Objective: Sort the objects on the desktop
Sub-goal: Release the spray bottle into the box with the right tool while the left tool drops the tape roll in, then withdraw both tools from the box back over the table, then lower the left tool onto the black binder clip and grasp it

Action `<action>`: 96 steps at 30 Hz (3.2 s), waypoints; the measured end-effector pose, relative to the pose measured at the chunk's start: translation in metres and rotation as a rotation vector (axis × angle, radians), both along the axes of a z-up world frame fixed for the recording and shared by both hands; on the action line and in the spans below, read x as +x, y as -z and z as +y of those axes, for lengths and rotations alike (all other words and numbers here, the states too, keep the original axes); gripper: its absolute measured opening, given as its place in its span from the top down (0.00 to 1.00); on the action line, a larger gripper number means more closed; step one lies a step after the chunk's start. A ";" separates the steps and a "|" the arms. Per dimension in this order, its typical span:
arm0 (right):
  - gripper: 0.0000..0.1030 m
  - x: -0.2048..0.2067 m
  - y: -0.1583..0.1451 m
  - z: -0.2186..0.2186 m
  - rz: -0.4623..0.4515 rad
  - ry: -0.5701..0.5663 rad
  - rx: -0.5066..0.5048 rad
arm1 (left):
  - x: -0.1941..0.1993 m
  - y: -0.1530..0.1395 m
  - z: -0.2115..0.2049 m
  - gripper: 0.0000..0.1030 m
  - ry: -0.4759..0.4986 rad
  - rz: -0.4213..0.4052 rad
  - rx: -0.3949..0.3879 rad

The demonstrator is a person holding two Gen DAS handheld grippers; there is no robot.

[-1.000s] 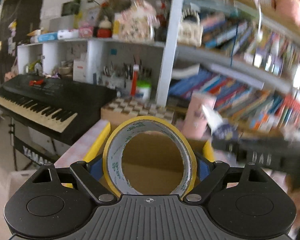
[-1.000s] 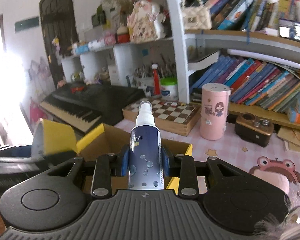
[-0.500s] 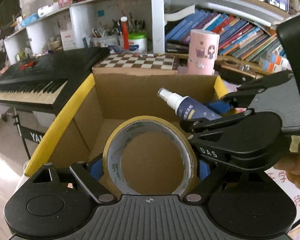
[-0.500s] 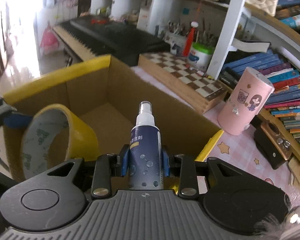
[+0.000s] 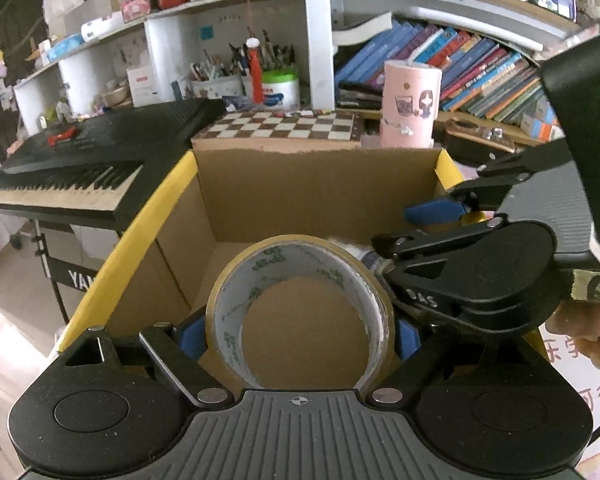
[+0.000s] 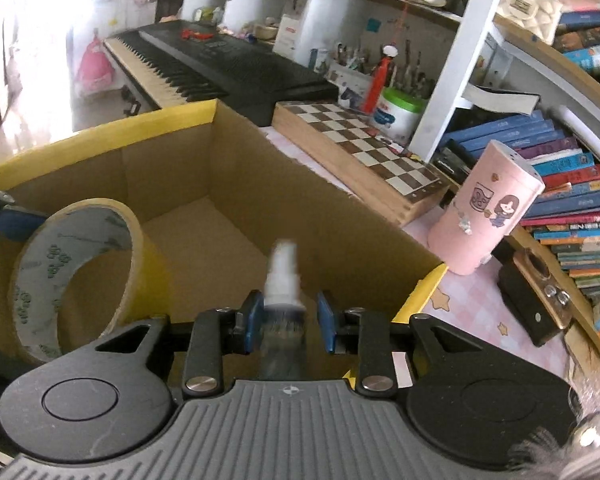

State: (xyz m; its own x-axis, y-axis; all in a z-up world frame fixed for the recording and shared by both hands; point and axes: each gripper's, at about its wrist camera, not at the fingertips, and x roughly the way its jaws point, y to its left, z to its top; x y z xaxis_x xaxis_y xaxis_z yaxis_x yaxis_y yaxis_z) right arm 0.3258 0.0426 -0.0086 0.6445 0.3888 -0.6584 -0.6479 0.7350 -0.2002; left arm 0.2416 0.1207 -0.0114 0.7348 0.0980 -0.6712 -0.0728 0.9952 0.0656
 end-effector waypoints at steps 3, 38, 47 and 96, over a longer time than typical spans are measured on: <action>0.66 -0.003 -0.010 -0.010 -0.008 0.043 0.063 | -0.009 -0.009 0.002 0.11 -0.024 -0.070 0.013; 0.45 -0.260 -0.063 -0.129 -0.226 0.431 0.349 | -0.237 -0.069 -0.002 0.03 -0.018 -0.428 -0.104; 0.37 -0.311 -0.047 -0.136 -0.190 0.437 0.343 | -0.264 -0.051 -0.029 0.03 0.055 -0.390 -0.065; 0.27 -0.296 0.006 -0.252 0.107 0.752 0.209 | -0.197 0.003 -0.162 0.02 0.383 -0.059 -0.126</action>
